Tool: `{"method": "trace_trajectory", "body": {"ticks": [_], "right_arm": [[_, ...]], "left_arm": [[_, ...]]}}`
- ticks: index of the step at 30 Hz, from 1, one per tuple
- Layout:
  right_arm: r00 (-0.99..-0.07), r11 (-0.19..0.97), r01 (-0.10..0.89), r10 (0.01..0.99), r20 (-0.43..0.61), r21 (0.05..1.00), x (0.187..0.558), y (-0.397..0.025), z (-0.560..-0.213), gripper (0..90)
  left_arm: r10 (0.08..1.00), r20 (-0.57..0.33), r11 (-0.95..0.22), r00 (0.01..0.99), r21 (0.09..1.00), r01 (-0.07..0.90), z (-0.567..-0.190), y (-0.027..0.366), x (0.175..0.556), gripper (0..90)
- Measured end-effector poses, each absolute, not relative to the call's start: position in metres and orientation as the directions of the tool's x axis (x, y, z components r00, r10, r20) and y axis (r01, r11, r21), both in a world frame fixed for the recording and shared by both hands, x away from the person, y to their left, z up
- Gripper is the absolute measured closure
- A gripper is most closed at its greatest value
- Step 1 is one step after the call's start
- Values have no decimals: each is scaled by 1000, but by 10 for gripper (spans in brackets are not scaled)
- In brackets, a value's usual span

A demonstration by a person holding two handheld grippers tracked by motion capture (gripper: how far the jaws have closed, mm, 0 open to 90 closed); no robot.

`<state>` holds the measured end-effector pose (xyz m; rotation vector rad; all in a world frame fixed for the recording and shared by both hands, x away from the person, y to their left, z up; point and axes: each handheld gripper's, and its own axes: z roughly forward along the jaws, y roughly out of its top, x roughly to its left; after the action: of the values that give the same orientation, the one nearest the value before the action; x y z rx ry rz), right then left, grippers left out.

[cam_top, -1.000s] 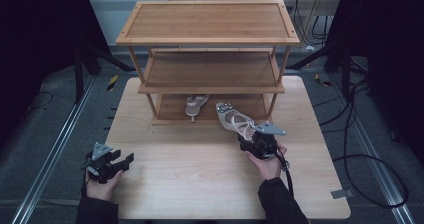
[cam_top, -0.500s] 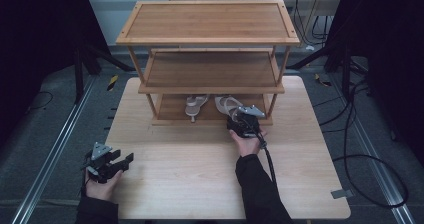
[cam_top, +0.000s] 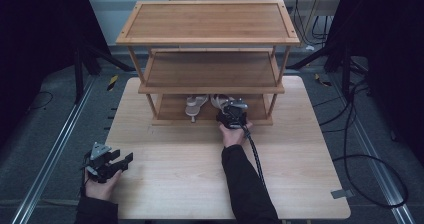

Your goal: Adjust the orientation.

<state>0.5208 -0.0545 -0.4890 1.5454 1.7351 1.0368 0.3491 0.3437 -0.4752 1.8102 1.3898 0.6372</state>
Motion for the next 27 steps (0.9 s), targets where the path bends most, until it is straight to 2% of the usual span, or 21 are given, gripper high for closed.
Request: {"method": "trace_trajectory", "body": {"ticks": [10, 14, 19, 25, 27], "right_arm": [[-125, 57, 516, 992, 10, 854, 522, -44, -492, 380], [-175, 88, 519, 985, 5, 850, 522, -44, -493, 291], [-236, 115, 542, 972, 19, 832, 519, -50, -491, 238], [-288, 147, 502, 958, 4, 852, 498, -62, -484, 246], [-305, 154, 497, 952, 6, 854, 490, -66, -485, 274]], "left_arm": [[956, -52, -131, 287, 803, 582, -475, 343, 349, 427], [957, -54, -130, 286, 801, 584, -476, 344, 349, 427], [957, -54, -129, 286, 802, 583, -475, 344, 349, 427], [957, -50, -132, 285, 801, 584, -476, 343, 349, 427], [957, -49, -133, 286, 800, 585, -476, 343, 349, 427]]}}
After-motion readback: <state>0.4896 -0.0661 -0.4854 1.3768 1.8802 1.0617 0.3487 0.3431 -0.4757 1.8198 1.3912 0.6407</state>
